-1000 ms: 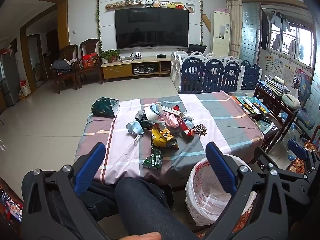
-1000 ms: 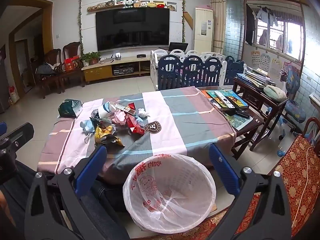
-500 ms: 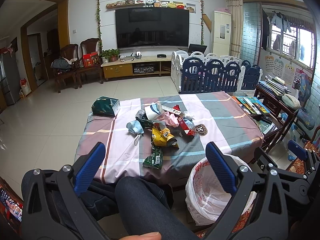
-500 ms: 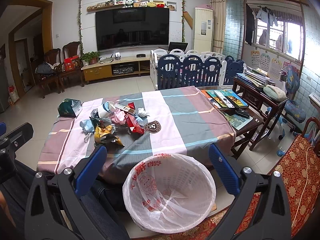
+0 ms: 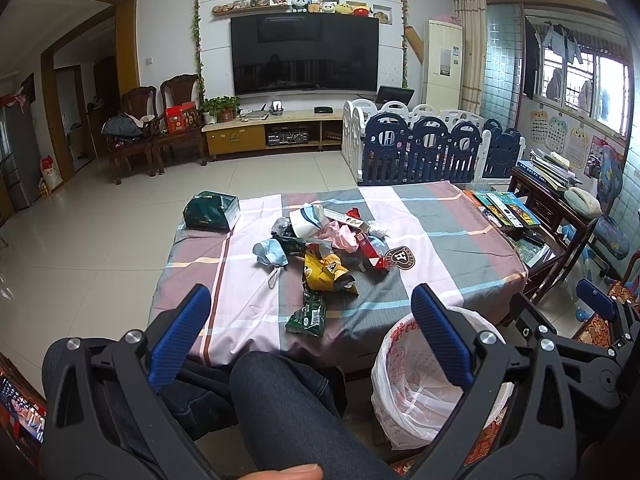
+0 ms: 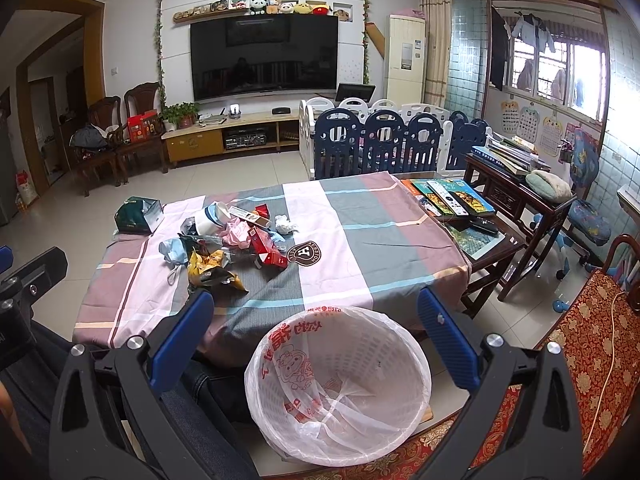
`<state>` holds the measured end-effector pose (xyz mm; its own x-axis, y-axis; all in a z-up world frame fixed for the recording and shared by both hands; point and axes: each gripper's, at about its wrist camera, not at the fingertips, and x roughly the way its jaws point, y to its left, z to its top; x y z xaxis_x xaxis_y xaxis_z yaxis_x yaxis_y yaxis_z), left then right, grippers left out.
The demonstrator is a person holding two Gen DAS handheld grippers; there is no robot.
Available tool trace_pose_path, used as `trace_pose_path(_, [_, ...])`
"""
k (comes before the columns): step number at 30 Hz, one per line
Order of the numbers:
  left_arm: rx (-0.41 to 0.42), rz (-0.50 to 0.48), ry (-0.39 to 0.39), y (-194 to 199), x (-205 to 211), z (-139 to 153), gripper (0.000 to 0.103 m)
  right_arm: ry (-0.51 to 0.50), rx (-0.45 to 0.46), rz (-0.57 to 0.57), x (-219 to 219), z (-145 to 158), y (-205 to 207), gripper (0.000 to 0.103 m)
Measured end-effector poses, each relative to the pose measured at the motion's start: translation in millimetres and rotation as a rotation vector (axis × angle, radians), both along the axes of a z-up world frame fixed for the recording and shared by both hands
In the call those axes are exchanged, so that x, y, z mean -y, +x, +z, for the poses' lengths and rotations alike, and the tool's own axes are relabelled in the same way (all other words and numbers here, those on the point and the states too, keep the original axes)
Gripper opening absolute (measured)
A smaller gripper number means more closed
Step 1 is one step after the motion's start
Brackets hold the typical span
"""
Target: Collect trash
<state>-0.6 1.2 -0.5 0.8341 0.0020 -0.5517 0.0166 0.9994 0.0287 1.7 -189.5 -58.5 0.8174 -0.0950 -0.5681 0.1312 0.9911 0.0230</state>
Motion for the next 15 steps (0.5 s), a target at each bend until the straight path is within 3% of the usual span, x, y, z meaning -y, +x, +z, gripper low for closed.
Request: trace_pose_path(15, [-0.008, 0.004, 0.001, 0.6, -5.6, -18.8, 0.1, -0.004, -0.001, -0.001, 1.2, -4.2, -1.0, 0.1])
